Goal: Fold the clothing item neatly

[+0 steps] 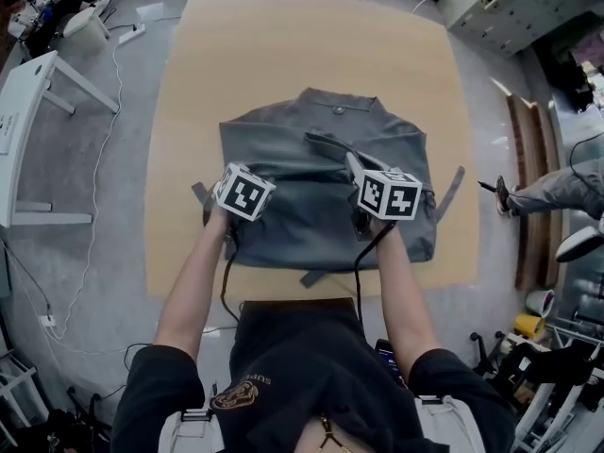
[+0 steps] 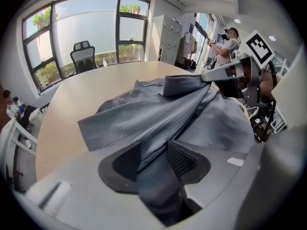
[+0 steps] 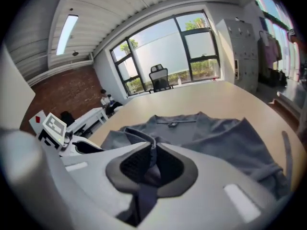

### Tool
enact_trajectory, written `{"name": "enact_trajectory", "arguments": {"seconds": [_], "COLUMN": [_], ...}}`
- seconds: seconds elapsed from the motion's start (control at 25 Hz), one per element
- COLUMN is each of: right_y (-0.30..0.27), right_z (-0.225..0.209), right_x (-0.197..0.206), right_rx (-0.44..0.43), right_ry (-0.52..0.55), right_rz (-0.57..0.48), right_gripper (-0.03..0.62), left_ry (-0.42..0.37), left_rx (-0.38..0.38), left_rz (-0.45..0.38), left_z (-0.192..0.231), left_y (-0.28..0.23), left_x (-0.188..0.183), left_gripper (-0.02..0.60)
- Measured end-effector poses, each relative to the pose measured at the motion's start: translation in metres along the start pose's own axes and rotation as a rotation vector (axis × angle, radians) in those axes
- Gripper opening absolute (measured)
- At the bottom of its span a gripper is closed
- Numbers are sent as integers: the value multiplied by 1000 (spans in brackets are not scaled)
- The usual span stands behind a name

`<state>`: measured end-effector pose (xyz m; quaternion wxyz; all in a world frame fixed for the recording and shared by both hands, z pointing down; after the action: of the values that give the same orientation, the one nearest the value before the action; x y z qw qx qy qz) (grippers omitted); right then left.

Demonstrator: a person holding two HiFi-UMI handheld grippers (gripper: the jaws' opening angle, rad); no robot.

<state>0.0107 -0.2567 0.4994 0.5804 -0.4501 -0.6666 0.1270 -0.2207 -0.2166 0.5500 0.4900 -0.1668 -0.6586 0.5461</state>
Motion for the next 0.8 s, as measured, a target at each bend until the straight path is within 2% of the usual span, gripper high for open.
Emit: {"name": "enact_trajectory", "arguments": {"seconds": [0.08,0.2,0.36,0.52,0.64,0.8], "right_y": [0,-6,-2,12,7,-27], "right_z": [-19,-38,-46,-66,-60,-28], "right_x": [22,45,50,40,26,5], "right_rx": [57,70,55,79,-1,-145], "right_ry": [-29,-49,-65,-115,-27,207], "right_rz": [73,159,156,82,85,193], "right_gripper": [32,52,84,89,88,89], "left_ry": [-13,-41,-60,-32,-25,-14], "left_rx": [4,6,-1,18,19,10], "left_rz": [24,62,96,115,116,118], "left_z": [-5,-12,-12,-11,-12,-15], "left_y": [-4,-10,-15,-21,-20,-17], "left_x": [1,0,1,3,6,6], "left_gripper": [183,181,181,181,179,171]}}
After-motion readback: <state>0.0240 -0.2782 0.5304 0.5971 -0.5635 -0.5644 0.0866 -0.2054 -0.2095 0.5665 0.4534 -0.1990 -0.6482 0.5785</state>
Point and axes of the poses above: the fingertips, and each gripper's own axes: y backward along the fingers, z to its left, x out of its underside, the point moved 6 cm from there along y, backward along the fingers, and after that the axes turned 4 degrees about z, right-handed, at the moved point
